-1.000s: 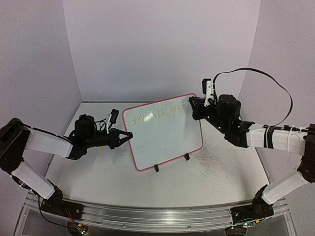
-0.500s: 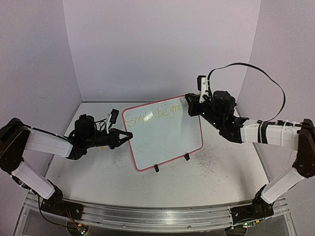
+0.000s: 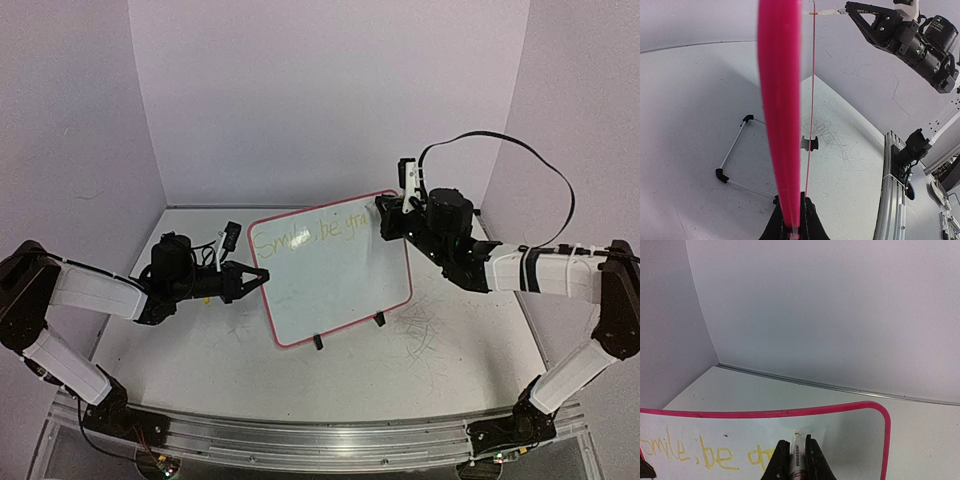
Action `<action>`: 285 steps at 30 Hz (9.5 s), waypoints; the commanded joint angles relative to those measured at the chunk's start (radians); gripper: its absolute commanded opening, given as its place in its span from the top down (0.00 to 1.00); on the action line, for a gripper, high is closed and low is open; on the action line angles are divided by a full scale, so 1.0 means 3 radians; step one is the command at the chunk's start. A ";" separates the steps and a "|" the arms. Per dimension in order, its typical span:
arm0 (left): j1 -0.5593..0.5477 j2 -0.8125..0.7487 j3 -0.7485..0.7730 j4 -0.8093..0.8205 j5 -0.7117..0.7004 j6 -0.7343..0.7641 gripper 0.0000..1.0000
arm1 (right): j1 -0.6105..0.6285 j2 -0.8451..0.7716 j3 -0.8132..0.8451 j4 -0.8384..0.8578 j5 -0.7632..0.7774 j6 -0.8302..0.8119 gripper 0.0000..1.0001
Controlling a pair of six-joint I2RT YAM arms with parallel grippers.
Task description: Write a sentence on the whiteboard
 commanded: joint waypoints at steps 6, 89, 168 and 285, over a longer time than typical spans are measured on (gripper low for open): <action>0.0032 -0.0105 -0.0030 -0.0047 -0.0167 0.0231 1.00 | -0.0005 -0.0099 -0.0214 0.0022 0.0036 0.0100 1.00; 0.0032 -0.0140 -0.0041 -0.0067 -0.0176 0.0222 1.00 | -0.0011 -0.0239 -0.0231 0.0248 -0.0129 -0.0022 1.00; 0.0032 -0.0158 -0.0061 -0.0083 -0.0166 0.0247 1.00 | -0.0010 0.0007 -0.0223 0.0176 0.0065 0.0168 1.00; 0.0030 -0.0173 -0.0053 -0.0111 -0.0184 0.0255 1.00 | -0.0193 -0.0273 -0.0262 0.0173 -0.0231 0.0135 1.00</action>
